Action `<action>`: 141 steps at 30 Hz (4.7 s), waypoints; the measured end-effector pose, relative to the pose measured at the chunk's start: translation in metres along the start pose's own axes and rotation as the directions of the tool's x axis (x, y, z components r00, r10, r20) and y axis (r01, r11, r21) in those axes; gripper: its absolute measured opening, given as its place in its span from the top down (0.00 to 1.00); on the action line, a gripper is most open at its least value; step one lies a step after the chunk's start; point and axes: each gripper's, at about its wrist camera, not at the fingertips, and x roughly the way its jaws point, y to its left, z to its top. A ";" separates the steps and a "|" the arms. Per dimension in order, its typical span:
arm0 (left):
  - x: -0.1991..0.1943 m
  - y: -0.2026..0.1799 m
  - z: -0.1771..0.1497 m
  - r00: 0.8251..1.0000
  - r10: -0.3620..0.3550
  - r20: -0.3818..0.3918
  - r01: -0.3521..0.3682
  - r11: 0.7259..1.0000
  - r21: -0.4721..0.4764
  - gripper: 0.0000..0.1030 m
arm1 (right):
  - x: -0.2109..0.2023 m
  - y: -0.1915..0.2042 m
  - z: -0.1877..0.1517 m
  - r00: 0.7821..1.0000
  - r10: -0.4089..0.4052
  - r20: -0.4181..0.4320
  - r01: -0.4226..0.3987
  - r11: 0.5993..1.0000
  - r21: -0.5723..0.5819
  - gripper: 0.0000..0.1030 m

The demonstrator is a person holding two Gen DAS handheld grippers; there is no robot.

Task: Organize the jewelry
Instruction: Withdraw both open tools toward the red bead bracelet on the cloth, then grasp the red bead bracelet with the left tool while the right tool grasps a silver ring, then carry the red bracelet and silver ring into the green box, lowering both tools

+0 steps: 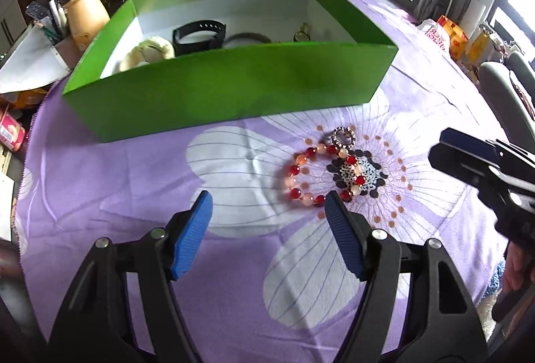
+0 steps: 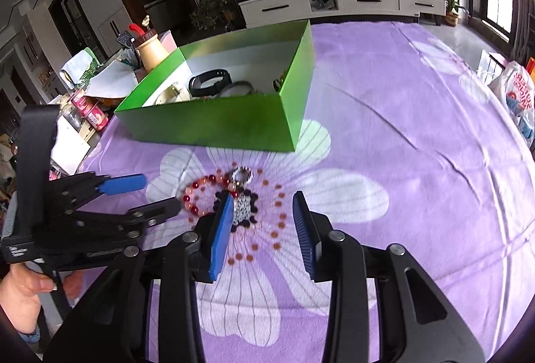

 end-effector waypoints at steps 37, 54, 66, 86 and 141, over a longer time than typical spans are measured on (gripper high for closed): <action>0.000 0.044 -0.011 0.999 0.046 0.010 -0.046 0.997 -0.063 0.93 | 0.029 0.009 -0.002 0.999 0.005 -0.050 -0.006 1.000 -0.023 0.64; -0.008 0.084 -0.033 0.998 0.065 0.004 -0.064 0.990 -0.129 0.92 | 0.083 0.048 0.017 0.988 -0.149 -0.045 0.138 0.971 -0.197 0.79; -0.013 0.092 -0.031 0.999 0.027 0.030 -0.021 0.984 -0.175 0.93 | 0.047 0.039 0.008 0.995 -0.100 0.008 0.100 0.986 -0.132 0.80; -0.086 0.084 -0.016 0.986 0.065 0.151 -0.034 0.979 -0.203 0.93 | -0.033 0.059 0.010 0.991 0.007 0.135 0.013 0.989 -0.148 0.80; -0.104 0.085 0.113 0.963 0.056 0.265 -0.017 0.989 -0.149 0.93 | -0.021 0.066 0.106 0.971 0.089 0.220 -0.050 0.983 -0.178 0.80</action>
